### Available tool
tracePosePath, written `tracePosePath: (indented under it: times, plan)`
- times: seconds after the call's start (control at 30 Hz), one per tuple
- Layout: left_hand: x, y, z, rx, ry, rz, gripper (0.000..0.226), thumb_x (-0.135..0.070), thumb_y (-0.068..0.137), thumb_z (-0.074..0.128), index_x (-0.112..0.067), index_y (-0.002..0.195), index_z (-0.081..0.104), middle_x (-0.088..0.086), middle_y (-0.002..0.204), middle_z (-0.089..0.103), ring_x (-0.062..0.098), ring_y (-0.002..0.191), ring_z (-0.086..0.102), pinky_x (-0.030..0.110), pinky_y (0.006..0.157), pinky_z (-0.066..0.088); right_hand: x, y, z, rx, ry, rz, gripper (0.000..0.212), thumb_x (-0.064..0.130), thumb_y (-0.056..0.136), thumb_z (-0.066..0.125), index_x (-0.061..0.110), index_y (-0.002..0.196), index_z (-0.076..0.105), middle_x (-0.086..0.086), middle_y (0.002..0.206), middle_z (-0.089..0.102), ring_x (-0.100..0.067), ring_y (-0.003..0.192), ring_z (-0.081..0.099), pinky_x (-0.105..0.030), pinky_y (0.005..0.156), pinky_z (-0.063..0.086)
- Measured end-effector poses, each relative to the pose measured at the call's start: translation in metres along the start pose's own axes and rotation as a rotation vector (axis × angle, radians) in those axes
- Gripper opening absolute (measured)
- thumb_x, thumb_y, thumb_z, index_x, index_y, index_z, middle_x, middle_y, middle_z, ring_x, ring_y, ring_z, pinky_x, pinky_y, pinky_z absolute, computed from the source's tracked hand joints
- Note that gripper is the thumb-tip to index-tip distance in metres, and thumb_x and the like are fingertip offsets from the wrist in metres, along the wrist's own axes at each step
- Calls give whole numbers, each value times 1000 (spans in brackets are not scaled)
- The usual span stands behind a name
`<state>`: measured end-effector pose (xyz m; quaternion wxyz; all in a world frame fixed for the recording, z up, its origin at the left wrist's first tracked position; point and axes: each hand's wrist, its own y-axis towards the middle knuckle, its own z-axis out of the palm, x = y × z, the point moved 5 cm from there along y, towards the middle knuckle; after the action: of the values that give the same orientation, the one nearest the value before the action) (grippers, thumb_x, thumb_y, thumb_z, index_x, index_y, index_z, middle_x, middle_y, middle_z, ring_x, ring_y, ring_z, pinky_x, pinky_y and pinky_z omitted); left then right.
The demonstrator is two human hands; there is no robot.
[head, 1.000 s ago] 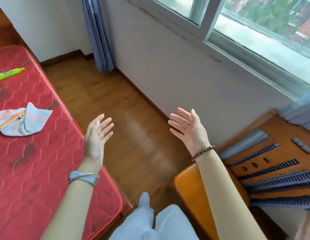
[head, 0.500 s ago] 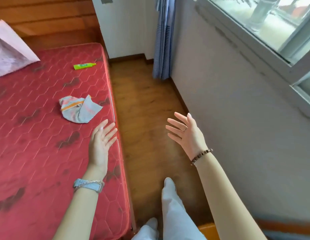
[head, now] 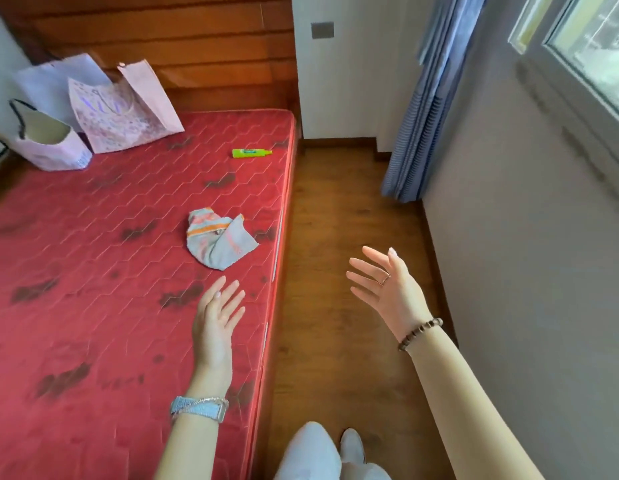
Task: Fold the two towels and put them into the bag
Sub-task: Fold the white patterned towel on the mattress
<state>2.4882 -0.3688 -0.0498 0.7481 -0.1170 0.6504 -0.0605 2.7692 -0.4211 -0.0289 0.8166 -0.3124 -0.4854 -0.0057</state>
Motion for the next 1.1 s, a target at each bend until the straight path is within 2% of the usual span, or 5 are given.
tracePosePath:
  times: [0.37,0.53,0.67,0.97,1.1]
  plan:
    - [-24,109,5,-125,-70,34,41,-32,108,26,-22,139,51,0,133,63,13,122,62,36,101,47,34,121,64,118,-77,45,40,45,101,37,22,117,65,-6,113,72,-27,108,67,-48,101,48]
    - [-37,174,17,-145,-79,22,36,-33,108,27,-35,122,60,-3,132,64,10,120,62,33,100,47,62,179,98,117,-135,36,39,45,101,38,22,116,66,-6,112,73,-27,107,68,-47,100,49]
    - [-52,228,20,-172,-95,-9,33,-34,108,29,-37,116,61,-6,127,66,6,115,64,33,101,47,87,226,137,145,-207,28,38,46,101,37,24,116,65,-6,115,71,-26,108,66,-48,101,48]
    - [-90,323,8,-254,-150,30,35,-32,108,30,-28,132,55,-14,118,70,7,113,65,29,95,48,129,311,217,229,-280,12,37,48,99,38,25,114,64,-3,112,72,-25,109,66,-47,101,47]
    - [-93,348,-10,-349,-165,46,37,-28,107,28,-27,132,55,-7,128,65,7,116,65,30,97,48,128,351,260,275,-295,58,44,46,100,38,18,123,63,-9,119,69,-26,107,67,-41,90,52]
